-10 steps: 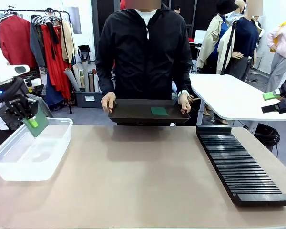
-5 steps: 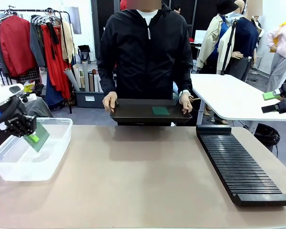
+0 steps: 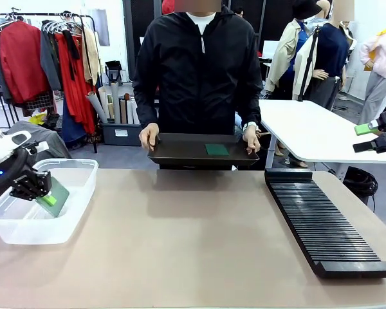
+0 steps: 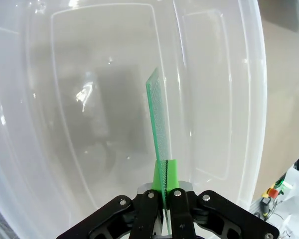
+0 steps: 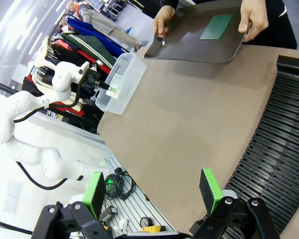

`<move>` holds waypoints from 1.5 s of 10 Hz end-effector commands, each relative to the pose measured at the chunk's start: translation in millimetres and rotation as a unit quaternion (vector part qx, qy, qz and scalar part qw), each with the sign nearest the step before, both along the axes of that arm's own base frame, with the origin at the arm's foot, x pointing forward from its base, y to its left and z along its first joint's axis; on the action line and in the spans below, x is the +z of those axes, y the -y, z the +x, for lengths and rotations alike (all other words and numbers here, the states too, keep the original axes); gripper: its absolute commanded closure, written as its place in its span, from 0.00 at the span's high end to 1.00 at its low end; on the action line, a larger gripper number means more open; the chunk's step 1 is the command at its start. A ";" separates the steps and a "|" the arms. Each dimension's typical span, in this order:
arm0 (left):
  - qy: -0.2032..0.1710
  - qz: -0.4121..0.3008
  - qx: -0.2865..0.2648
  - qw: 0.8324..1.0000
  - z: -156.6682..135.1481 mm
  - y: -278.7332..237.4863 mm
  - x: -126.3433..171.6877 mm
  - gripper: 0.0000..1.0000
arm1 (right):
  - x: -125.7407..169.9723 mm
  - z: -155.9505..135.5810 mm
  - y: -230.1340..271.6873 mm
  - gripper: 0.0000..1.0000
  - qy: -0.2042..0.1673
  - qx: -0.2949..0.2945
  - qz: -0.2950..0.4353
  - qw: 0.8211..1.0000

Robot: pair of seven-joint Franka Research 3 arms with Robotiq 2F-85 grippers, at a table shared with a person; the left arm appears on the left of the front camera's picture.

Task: Sort PCBs into racks and boxes based on the side picked up.
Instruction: If the short side of the Blank PCB is picked up, insert it into the PCB Rack ; if the long side is picked up, place it in the Organizing box.

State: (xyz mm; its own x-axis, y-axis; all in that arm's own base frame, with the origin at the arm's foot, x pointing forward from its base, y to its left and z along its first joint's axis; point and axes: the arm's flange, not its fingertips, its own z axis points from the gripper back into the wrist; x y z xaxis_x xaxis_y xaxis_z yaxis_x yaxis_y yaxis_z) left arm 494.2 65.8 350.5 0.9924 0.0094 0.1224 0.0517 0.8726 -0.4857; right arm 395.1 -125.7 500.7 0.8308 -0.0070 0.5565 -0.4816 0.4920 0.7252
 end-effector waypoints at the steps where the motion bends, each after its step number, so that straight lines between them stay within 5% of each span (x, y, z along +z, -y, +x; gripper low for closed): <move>1: 0.020 -0.016 -0.007 1.000 4.0 -0.6 -7.0 0.00 | 1.8 -0.7 -0.6 1.00 -0.001 0.000 0.000 1.000; 2: 0.019 -0.017 -0.009 1.000 7.8 2.1 -9.5 0.10 | 1.8 -0.7 -0.6 1.00 -0.001 0.000 0.000 1.000; 6: 0.021 0.001 -0.025 0.999 23.5 15.0 1.8 0.90 | 1.8 -0.7 -0.6 1.00 -0.001 0.000 0.000 1.000; 7: 0.019 0.013 -0.031 0.999 26.7 18.9 10.9 1.00 | 1.8 -0.7 -0.6 1.00 -0.001 0.000 0.000 1.000; 12: -0.002 0.100 -0.056 0.993 38.9 39.1 70.3 1.00 | 1.8 -0.7 -0.6 1.00 -0.001 0.000 0.000 1.000; 15: 0.007 0.095 -0.058 0.994 39.5 39.0 69.8 1.00 | 1.8 -0.7 -0.6 1.00 -0.001 0.000 0.000 1.000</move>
